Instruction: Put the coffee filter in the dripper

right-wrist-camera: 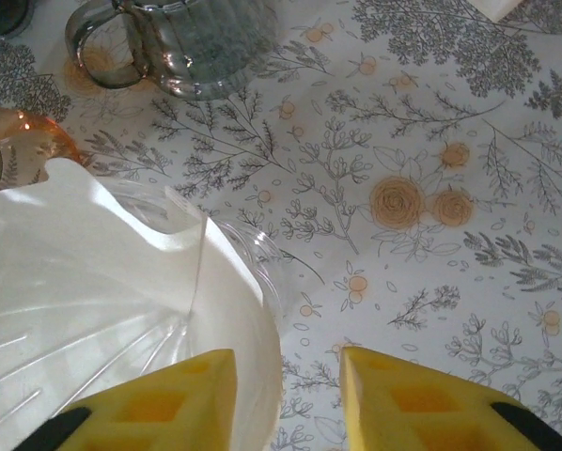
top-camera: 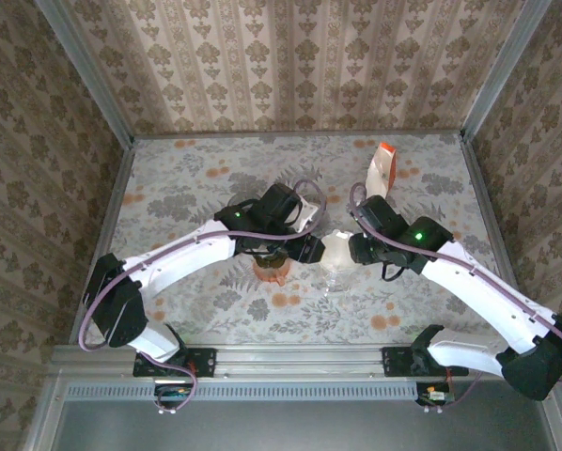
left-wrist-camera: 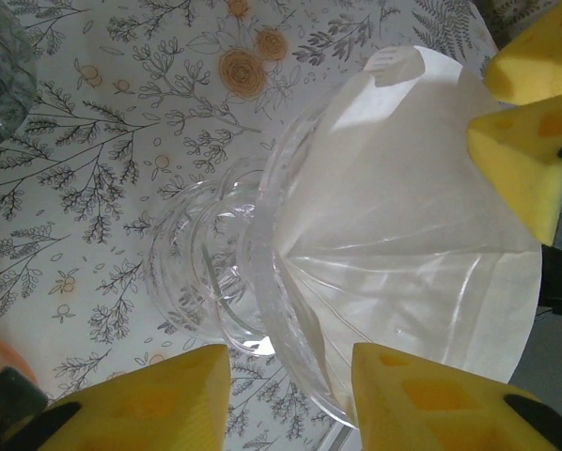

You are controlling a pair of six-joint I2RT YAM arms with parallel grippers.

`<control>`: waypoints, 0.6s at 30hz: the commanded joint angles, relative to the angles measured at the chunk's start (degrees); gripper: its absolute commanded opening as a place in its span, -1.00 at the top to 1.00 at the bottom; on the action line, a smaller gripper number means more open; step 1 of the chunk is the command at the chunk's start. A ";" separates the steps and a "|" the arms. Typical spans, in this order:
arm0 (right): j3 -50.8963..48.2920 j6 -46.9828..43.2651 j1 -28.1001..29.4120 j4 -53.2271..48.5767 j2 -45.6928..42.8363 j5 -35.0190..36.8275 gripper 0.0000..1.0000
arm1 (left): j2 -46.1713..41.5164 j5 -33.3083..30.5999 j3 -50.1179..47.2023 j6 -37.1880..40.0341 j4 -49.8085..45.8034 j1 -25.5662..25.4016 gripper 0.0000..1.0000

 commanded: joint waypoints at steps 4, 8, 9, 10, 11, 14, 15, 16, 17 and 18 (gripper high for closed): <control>2.33 0.59 0.32 -1.63 -0.89 1.87 -0.18 | -3.33 0.14 0.36 -1.06 0.16 0.88 0.04; 2.37 0.46 0.19 -1.03 0.25 0.72 -0.38 | -3.76 0.22 0.36 -1.29 0.58 1.07 -0.03; 2.13 0.52 0.30 -0.56 0.61 0.52 -0.40 | -3.87 0.22 0.36 -1.32 0.68 1.04 -0.06; 1.94 0.59 0.27 -0.25 0.80 0.32 -0.41 | -4.02 0.15 0.30 -1.39 0.78 1.05 -0.09; 1.80 0.67 0.23 0.19 1.04 0.17 -0.41 | -4.21 -0.02 0.28 -1.53 0.91 1.09 -0.13; 1.57 0.81 0.27 1.03 1.13 -0.32 -0.42 | -5.20 -0.56 -0.24 -1.83 1.56 1.36 -0.28; 1.51 0.54 0.32 1.48 0.64 -0.78 -0.44 | -5.80 -0.81 -0.49 -1.75 1.86 1.44 -0.32; 1.37 0.29 0.28 2.07 -0.03 -1.15 -0.46 | -6.32 -1.13 -0.60 -1.67 1.99 1.41 -0.36; 1.28 0.18 0.32 2.61 -0.92 -1.26 -0.49 | -6.85 -1.51 -0.68 -1.62 2.09 1.52 -0.39; 1.36 0.10 0.31 2.92 -1.75 -1.20 -0.50 | -7.39 -1.82 -0.73 -1.49 2.34 1.55 -0.43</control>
